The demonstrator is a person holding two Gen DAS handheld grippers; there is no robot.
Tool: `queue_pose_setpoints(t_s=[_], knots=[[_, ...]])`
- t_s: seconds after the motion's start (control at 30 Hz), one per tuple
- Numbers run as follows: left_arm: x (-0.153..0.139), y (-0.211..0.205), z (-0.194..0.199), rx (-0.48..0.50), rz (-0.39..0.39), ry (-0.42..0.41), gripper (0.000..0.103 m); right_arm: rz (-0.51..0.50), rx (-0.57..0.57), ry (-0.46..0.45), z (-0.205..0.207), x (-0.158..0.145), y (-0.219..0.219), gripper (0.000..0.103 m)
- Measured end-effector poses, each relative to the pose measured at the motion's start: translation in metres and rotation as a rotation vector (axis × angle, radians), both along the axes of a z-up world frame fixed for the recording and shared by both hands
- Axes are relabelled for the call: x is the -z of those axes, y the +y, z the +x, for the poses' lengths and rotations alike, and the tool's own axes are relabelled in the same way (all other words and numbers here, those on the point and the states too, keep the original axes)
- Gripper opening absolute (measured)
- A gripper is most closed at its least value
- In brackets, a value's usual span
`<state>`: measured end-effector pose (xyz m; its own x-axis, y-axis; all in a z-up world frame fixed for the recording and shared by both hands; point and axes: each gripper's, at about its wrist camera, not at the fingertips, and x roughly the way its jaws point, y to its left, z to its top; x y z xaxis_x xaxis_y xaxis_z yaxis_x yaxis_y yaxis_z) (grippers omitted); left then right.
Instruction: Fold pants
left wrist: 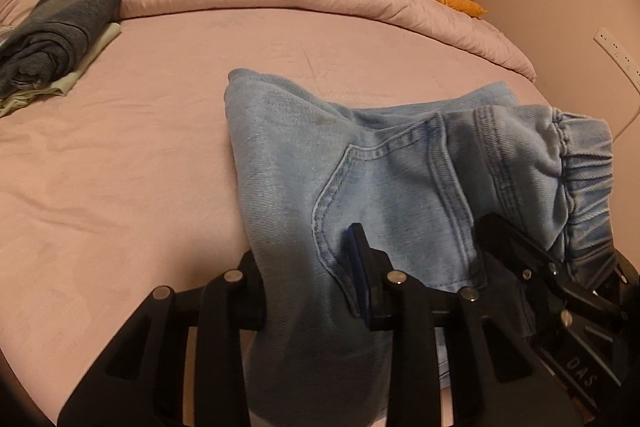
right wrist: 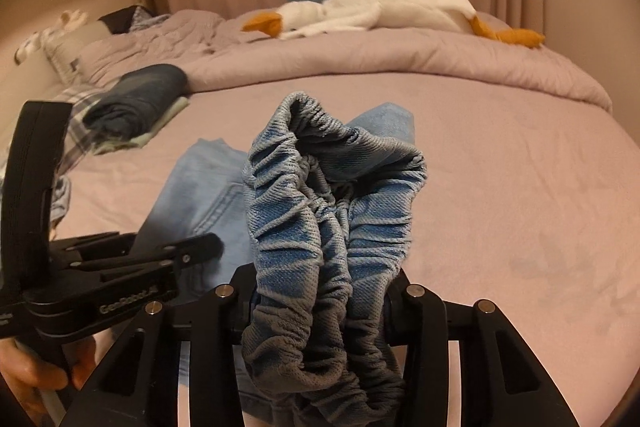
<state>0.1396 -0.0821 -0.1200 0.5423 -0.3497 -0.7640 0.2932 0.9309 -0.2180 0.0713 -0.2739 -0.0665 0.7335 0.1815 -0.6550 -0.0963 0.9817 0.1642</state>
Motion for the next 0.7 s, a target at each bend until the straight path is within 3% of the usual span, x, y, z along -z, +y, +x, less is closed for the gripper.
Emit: queue_pose_setpoints(t_s=[0.7], knots=[[-0.039,0.046,-0.094,-0.077,-0.018,-0.098,0.03,-0.03,-0.156,-0.112,-0.06,-0.036,0.045,0.044]])
